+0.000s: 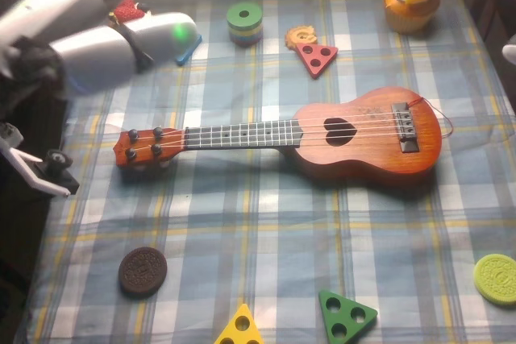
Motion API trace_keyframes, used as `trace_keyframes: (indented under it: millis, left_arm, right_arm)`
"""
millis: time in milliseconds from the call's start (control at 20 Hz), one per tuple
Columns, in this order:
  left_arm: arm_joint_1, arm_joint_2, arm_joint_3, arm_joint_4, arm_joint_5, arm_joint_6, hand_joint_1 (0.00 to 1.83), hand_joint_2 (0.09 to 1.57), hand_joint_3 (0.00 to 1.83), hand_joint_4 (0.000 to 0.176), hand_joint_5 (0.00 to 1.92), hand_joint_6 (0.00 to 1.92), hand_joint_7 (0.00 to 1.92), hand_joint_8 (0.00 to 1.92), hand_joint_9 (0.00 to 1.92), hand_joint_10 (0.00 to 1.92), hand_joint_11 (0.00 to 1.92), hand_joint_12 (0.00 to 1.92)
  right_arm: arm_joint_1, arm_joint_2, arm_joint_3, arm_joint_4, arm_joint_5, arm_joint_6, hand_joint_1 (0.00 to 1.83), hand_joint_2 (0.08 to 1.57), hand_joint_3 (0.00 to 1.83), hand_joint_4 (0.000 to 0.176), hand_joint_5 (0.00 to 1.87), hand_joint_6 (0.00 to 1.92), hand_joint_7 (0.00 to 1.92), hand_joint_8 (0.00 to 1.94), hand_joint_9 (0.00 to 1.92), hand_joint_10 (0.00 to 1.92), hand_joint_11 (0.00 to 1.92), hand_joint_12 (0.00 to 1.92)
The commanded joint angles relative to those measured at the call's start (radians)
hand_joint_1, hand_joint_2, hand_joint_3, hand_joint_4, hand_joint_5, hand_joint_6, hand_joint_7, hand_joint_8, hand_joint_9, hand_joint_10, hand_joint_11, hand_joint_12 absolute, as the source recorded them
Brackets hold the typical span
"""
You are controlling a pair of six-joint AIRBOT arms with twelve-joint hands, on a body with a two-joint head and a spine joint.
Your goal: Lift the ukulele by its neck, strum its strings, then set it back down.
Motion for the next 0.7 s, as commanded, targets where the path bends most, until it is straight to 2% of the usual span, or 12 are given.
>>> trace_keyframes:
  millis: [0,50,100,200,250,300,350,400,450,550,600,650]
  left_arm:
    - [0.0,0.007,0.01,0.005,-0.199,-0.067,0.52,1.24,0.01,0.076,0.0,0.0,0.0,0.0,0.0,0.0,0.0,0.0]
    - [0.021,0.007,0.025,0.009,-0.254,-0.148,0.46,1.25,0.01,0.111,0.0,0.0,0.0,0.0,0.0,0.0,0.0,0.0]
    - [0.038,0.007,0.032,0.009,-0.304,-0.198,0.42,1.24,0.01,0.132,0.0,0.0,0.0,0.0,0.0,0.0,0.0,0.0]
    - [0.063,0.015,0.028,0.005,-0.396,-0.241,0.39,1.24,0.01,0.125,0.0,0.0,0.0,0.0,0.0,0.0,0.0,0.0]
    - [0.072,0.019,0.024,0.003,-0.429,-0.252,0.35,1.24,0.01,0.106,0.0,0.0,0.0,0.0,0.0,0.0,0.01,0.01]
    - [0.079,0.021,0.023,0.003,-0.447,-0.263,0.29,1.24,0.0,0.116,0.0,0.0,0.0,0.0,0.0,0.0,0.02,0.01]
    - [0.09,0.022,0.025,0.002,-0.483,-0.288,0.26,1.24,0.0,0.11,0.0,0.0,0.0,0.0,0.0,0.0,0.01,0.01]
    - [0.099,0.024,0.025,-0.001,-0.518,-0.31,0.27,1.23,0.0,0.12,0.0,0.0,0.0,0.0,0.0,0.0,0.02,0.02]
    - [0.106,0.026,0.025,-0.003,-0.545,-0.319,0.32,1.21,0.0,0.099,0.0,0.0,0.0,0.0,0.0,0.0,0.0,0.0]
    - [0.127,0.037,0.013,-0.012,-0.62,-0.322,0.32,1.21,0.0,0.096,0.0,0.0,0.0,0.0,0.0,0.0,0.0,0.0]
    - [0.135,0.046,0.005,-0.012,-0.656,-0.322,0.28,1.23,0.0,0.15,0.0,0.0,0.0,0.0,0.0,0.0,0.0,0.0]
    - [0.148,0.055,-0.005,-0.016,-0.707,-0.322,0.36,1.3,0.0,0.143,0.0,0.0,0.0,0.0,0.0,0.0,0.0,0.23]
  right_arm:
    - [-0.003,0.011,-0.002,0.062,0.145,-0.02,0.49,1.41,0.0,0.043,0.0,0.0,0.0,0.0,0.03,0.01,0.0,0.35]
    - [-0.041,0.011,-0.003,0.111,0.189,-0.047,0.49,1.37,0.0,0.037,0.0,0.0,0.0,0.0,0.02,0.0,0.0,0.27]
    - [-0.079,0.01,-0.006,0.157,0.231,-0.076,0.51,1.34,0.0,0.031,0.0,0.0,0.0,0.0,0.0,0.0,0.0,0.19]
    - [-0.155,0.001,-0.009,0.246,0.338,-0.111,0.55,1.27,0.0,0.02,0.0,0.0,0.0,0.0,0.0,0.0,0.0,0.14]
    - [-0.205,-0.01,-0.009,0.292,0.398,-0.121,0.62,1.2,0.0,0.0,0.0,0.0,0.0,0.0,0.0,0.0,0.0,0.13]
    - [-0.247,-0.018,-0.008,0.326,0.447,-0.124,0.64,1.16,0.0,0.006,0.0,0.0,0.0,0.0,0.0,0.0,0.0,0.06]
    - [-0.303,-0.027,-0.008,0.367,0.521,-0.125,0.67,1.16,0.0,0.029,0.0,0.0,0.0,0.0,0.0,0.0,0.0,0.01]
    - [-0.34,-0.033,-0.008,0.398,0.587,-0.125,0.67,1.14,0.0,0.068,0.0,0.0,0.0,0.0,0.0,0.0,0.0,0.0]
    - [-0.366,-0.036,-0.009,0.414,0.627,-0.125,0.56,1.15,0.0,0.05,0.0,0.0,0.0,0.0,0.0,0.0,0.0,0.0]
    - [-0.411,-0.032,-0.018,0.448,0.729,-0.125,0.57,1.14,0.0,0.038,0.0,0.0,0.0,0.0,0.0,0.0,0.0,0.0]
    - [-0.423,-0.031,-0.023,0.457,0.769,-0.126,0.47,1.18,0.01,0.0,0.0,0.0,0.0,0.0,0.0,0.0,0.0,0.0]
    - [-0.433,-0.031,-0.028,0.462,0.814,-0.132,0.43,1.19,0.01,0.0,0.0,0.0,0.0,0.0,0.0,0.0,0.0,0.0]
